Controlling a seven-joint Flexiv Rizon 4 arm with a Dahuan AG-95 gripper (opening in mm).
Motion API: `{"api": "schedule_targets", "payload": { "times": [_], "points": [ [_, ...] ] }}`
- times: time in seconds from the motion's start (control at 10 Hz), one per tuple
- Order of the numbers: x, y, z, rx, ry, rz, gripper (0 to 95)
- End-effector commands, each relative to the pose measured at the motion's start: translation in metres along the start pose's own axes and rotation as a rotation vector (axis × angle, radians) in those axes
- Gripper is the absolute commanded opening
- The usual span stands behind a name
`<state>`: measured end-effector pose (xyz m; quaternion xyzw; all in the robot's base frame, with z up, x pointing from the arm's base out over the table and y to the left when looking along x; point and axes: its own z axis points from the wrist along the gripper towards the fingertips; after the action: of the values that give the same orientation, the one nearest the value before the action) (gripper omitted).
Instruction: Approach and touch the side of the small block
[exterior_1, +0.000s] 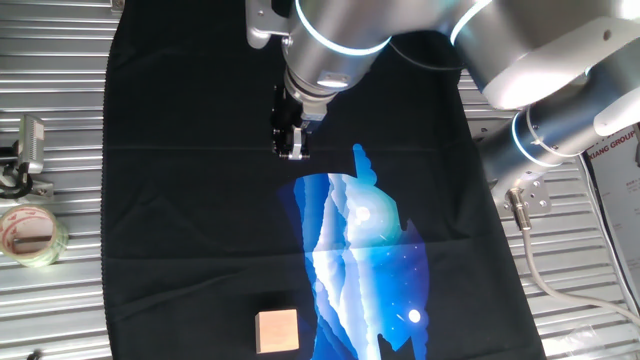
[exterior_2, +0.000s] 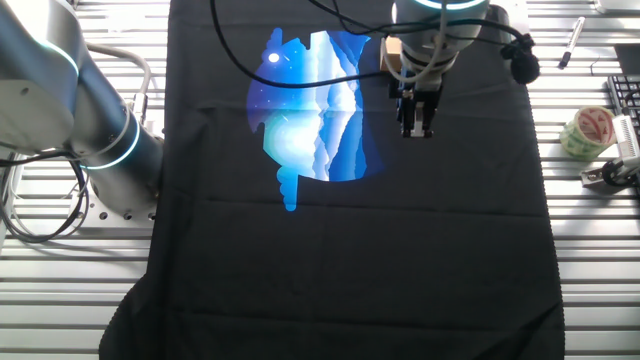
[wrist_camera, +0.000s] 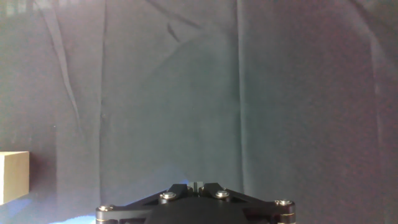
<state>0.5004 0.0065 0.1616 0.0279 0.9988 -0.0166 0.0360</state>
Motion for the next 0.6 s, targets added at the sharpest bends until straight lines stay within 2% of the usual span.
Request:
{"api": "schedule_targets", "payload": {
  "times": [0.1,0.6],
  "points": [
    [0.0027,0.002,0.0052,0.004,-0.01,0.0,0.0],
    [0.0079,0.0017,0.0148,0.004,-0.027,0.0,0.0]
  ]
}}
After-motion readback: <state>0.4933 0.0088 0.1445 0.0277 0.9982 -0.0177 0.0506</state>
